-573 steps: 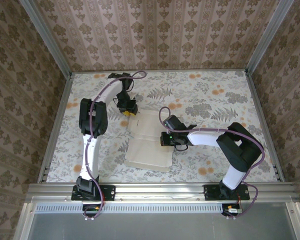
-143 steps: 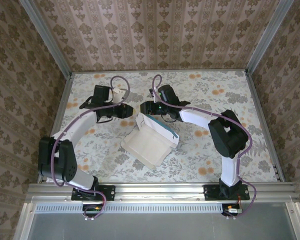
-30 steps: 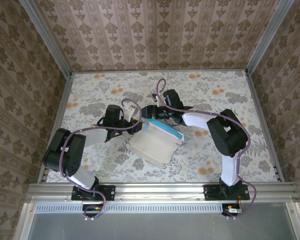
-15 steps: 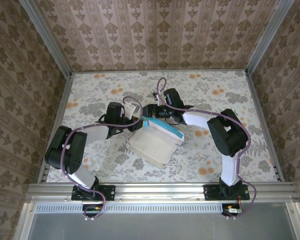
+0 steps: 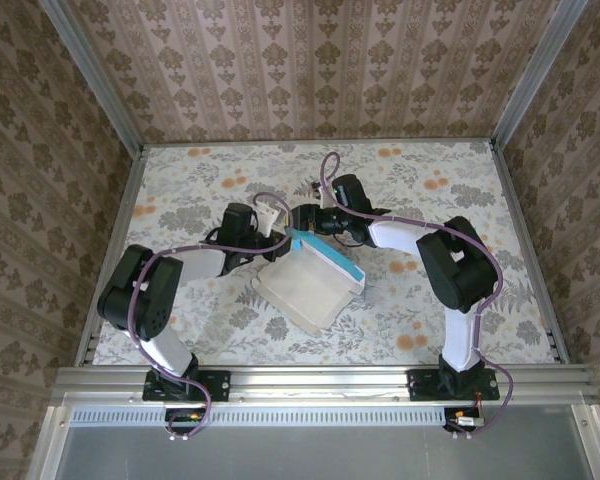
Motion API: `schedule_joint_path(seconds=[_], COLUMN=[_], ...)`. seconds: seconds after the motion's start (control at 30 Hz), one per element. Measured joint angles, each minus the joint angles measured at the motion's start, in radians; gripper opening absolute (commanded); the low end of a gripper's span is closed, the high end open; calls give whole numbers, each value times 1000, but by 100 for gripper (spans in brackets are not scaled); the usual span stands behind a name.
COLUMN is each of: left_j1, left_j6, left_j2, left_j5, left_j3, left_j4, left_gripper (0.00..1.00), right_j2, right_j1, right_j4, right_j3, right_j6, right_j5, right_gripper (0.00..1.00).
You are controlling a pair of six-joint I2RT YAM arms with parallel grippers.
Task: Fold the paper box
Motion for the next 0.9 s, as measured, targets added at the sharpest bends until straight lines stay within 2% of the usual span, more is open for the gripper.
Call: schedule_joint_path(seconds=[0.37, 0.9], left_j1=[-21, -26], left_j6=[-42, -52], left_j2=[34, 79], left_j5=[-61, -63], left_j3=[2, 60], left_j4=[82, 110], left_gripper=[24, 25], right_j2=[0, 0], right_j1=[-5, -71], right_j4=[-7, -7], right_j3=[-1, -5], right_j6=[53, 87], right_j5=[9, 16], right_gripper=[66, 69])
